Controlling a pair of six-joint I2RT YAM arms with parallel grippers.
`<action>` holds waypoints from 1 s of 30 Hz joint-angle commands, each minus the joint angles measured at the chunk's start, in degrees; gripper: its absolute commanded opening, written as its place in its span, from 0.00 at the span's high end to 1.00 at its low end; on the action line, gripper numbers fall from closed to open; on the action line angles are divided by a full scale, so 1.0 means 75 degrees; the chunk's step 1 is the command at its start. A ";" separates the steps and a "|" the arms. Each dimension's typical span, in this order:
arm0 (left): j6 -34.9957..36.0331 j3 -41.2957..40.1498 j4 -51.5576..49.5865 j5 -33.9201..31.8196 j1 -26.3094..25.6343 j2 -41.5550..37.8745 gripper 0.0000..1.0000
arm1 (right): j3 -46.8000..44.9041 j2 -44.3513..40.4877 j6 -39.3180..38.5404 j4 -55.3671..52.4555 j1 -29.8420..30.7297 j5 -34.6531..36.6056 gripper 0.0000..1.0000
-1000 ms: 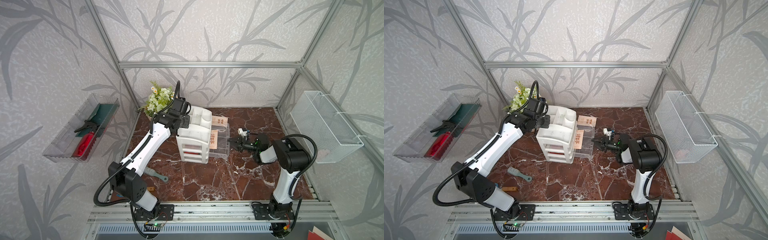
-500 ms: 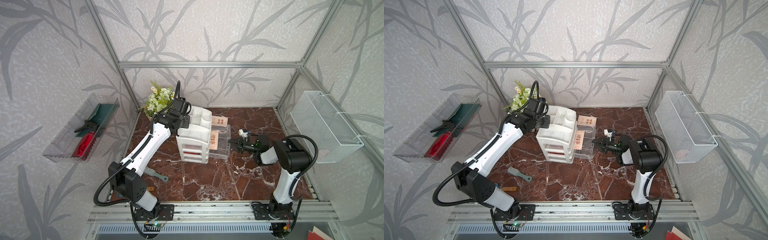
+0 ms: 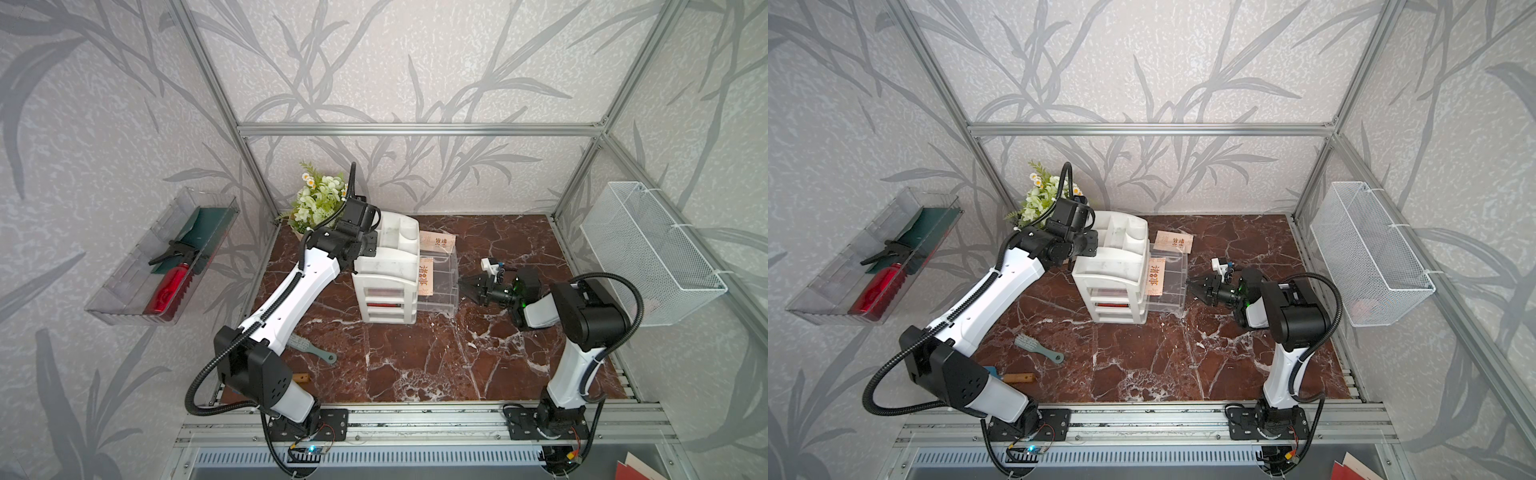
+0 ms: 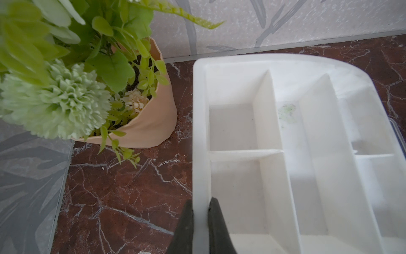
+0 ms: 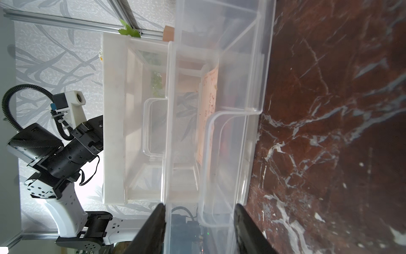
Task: Take the postcards out of the drawer
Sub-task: Open the drawer in the storage box, then pick up the postcard from the drawer.
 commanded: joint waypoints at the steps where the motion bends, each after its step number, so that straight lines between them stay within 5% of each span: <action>1: 0.0072 -0.0453 -0.1179 -0.0653 0.0132 0.0197 1.00 | 0.0334 -0.1100 -0.2049 -0.3181 -0.0024 0.0615 0.50; 5: 0.0071 -0.0512 -0.1085 -0.0576 0.0146 0.0193 1.00 | 0.1348 -0.2580 -0.4462 -0.7529 -0.0013 0.1966 0.48; 9: 0.0094 -0.0608 -0.0950 -0.0528 0.0146 0.0196 1.00 | 0.2399 -0.3307 -0.5618 -0.9976 0.0008 0.2970 0.46; 21: 0.0195 -0.0845 -0.0426 -0.0265 0.0137 0.0197 1.00 | 0.3907 -0.3615 -0.5794 -1.1412 0.0977 0.3873 0.40; 30: 0.0232 -0.1017 -0.0124 0.0019 0.0137 0.0079 1.00 | 0.5177 -0.2817 -0.5669 -1.2265 0.2324 0.5133 0.46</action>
